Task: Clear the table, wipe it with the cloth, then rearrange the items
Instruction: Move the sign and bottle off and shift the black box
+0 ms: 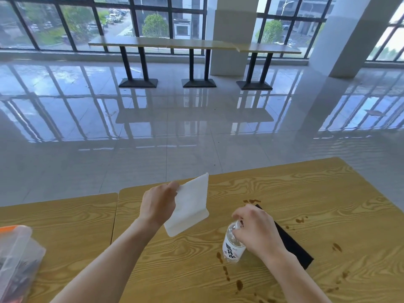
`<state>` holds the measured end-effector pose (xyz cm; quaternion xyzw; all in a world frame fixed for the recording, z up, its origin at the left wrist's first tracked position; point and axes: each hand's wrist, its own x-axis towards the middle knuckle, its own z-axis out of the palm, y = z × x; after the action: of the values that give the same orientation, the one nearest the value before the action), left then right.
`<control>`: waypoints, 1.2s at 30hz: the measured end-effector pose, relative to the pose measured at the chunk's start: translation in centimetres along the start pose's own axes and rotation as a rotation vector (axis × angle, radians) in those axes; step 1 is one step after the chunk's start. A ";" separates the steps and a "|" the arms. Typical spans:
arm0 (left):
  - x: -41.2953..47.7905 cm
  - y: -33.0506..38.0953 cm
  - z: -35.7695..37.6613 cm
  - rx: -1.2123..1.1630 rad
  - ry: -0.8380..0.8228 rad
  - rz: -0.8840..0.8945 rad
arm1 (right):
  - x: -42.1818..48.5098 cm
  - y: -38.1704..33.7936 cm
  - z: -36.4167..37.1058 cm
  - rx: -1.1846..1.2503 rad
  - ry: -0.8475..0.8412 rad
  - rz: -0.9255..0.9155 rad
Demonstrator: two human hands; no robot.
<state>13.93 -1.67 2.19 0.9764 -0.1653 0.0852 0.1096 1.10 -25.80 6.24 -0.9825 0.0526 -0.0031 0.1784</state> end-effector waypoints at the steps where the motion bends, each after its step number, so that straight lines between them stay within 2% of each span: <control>1: -0.7 -0.9 -0.2 -0.008 0.012 -0.026 | 0.2 -0.6 0.0 0.005 0.003 -0.015; 21: -13.9 -19.1 -7.0 0.037 0.095 -0.463 | 4.5 -19.2 5.6 0.073 -0.086 -0.421; 36: -11.0 -25.5 -8.1 0.050 0.108 -0.552 | 8.8 -31.5 11.4 0.061 -0.215 -0.550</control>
<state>11.33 27.11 3.01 0.9810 0.1150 0.1079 0.1131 13.31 6.58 6.55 -0.9489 -0.2348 0.0511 0.2048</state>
